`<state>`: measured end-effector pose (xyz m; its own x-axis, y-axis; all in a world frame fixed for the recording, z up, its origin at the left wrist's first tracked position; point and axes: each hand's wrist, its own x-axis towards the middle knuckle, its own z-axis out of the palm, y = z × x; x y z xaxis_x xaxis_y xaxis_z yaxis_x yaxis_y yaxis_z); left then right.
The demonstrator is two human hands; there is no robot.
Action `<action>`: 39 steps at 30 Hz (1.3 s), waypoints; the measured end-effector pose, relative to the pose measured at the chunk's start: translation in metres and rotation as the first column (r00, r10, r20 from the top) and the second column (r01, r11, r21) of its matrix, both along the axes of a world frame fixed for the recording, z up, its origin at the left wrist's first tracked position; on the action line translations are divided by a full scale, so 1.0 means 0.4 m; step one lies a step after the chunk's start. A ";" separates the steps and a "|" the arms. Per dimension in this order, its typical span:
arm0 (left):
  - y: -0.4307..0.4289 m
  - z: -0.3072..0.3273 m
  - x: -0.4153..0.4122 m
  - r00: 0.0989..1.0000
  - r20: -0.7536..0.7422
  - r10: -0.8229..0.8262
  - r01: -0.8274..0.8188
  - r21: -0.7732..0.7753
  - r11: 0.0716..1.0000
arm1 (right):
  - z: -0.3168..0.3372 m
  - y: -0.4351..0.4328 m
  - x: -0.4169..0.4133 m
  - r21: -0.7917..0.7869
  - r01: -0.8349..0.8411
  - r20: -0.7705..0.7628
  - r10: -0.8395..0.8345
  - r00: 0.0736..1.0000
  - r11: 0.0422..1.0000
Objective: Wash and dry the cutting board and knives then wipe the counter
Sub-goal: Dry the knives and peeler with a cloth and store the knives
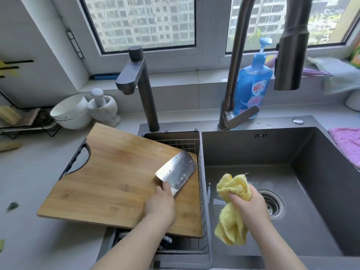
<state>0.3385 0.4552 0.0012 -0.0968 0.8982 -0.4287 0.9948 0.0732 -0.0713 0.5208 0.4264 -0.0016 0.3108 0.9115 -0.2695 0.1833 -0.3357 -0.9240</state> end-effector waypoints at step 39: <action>-0.008 0.021 -0.062 0.857 0.495 -0.147 0.104 0.113 0.988 | 0.033 0.106 0.008 0.281 0.145 0.182 -0.201 0.963 0.949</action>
<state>0.3138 0.4520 0.0095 0.2270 0.9213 -0.3158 0.8958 -0.0703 0.4389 0.5242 0.4690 0.0115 0.4934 0.8679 0.0584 0.3390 -0.1300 -0.9318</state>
